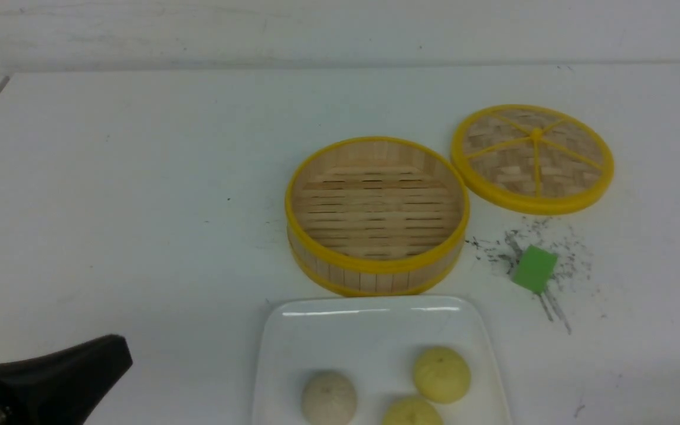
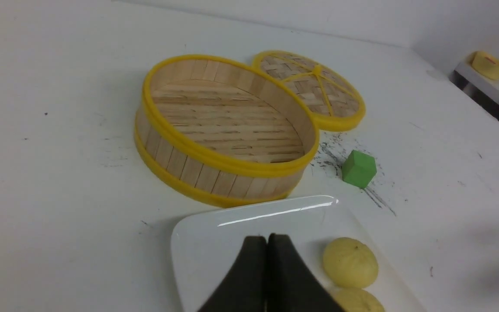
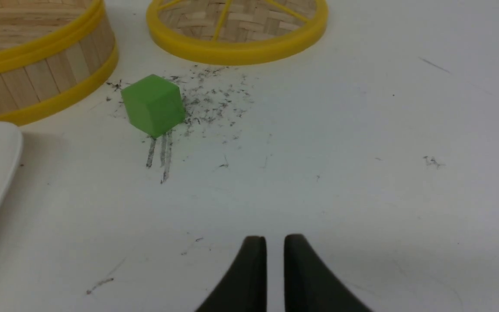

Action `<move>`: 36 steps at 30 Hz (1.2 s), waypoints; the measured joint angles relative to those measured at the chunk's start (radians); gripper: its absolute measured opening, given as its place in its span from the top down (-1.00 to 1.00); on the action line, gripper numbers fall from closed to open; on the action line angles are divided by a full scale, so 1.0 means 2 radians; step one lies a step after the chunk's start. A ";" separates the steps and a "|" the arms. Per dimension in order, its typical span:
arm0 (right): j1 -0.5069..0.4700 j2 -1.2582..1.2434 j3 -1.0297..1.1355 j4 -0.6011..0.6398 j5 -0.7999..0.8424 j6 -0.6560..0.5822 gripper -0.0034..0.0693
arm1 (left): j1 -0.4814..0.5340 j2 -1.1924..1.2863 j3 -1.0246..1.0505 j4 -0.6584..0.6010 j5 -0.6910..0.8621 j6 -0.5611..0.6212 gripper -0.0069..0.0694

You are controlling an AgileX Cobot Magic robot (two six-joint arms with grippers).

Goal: Put the steamed buns into the plate on the white tablecloth.

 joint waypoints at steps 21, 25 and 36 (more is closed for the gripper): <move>0.000 0.000 0.000 0.000 0.000 0.000 0.59 | 0.306 -0.141 0.148 -0.042 -0.006 0.196 0.71; 0.000 0.000 0.000 0.000 0.000 0.000 0.59 | 0.344 -0.165 0.177 -0.040 -0.002 0.196 0.70; 0.000 0.000 0.000 0.000 0.000 0.000 0.56 | 0.349 -0.168 0.180 -0.043 0.021 0.196 0.68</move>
